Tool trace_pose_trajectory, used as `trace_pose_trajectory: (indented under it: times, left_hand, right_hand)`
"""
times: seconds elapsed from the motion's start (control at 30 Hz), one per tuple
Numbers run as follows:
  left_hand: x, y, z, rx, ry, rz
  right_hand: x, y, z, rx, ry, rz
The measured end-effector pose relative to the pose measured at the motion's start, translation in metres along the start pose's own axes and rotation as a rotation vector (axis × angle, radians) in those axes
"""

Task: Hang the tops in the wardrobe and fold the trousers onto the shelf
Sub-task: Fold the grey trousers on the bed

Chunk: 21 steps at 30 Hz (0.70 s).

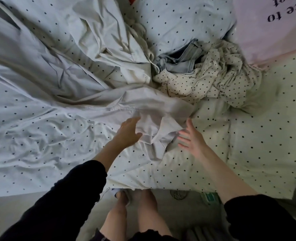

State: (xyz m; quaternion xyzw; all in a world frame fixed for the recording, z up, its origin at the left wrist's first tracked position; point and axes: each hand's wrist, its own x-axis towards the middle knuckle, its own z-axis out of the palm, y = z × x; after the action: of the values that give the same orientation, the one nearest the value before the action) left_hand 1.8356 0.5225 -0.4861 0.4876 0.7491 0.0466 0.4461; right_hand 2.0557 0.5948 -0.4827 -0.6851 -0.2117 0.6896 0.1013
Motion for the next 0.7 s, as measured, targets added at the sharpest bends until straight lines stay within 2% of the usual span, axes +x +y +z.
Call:
trace_pose_trajectory:
  times: [0.13, 0.27, 0.33, 0.4, 0.5, 0.6, 0.7]
  left_hand:
    - [0.007, -0.027, 0.018, 0.355, 0.029, 0.082]
    - [0.026, -0.021, 0.024, 0.509, 0.143, 0.260]
    - [0.035, -0.018, 0.029, 0.600, 0.172, 0.280]
    - [0.038, -0.014, 0.034, 0.669, 0.159, 0.210]
    - [0.039, -0.012, 0.034, 0.765, 0.096, 0.160]
    - [0.032, -0.014, 0.029, 0.679, 0.148, 0.186]
    - [0.020, -0.014, 0.021, 0.419, 0.286, 0.154]
  right_hand:
    - [0.017, -0.008, 0.014, -0.069, 0.085, 0.091]
    - [0.024, -0.011, 0.023, -0.106, 0.250, 0.065]
    - [0.024, -0.006, 0.023, 0.017, 0.220, 0.062]
    - [0.015, -0.002, 0.021, 0.170, 0.149, 0.038]
    - [0.007, 0.007, 0.013, 0.139, 0.135, 0.020]
    - [-0.002, 0.016, 0.006, 0.080, 0.174, 0.049]
    - [-0.009, 0.008, 0.003, 0.107, 0.136, 0.033]
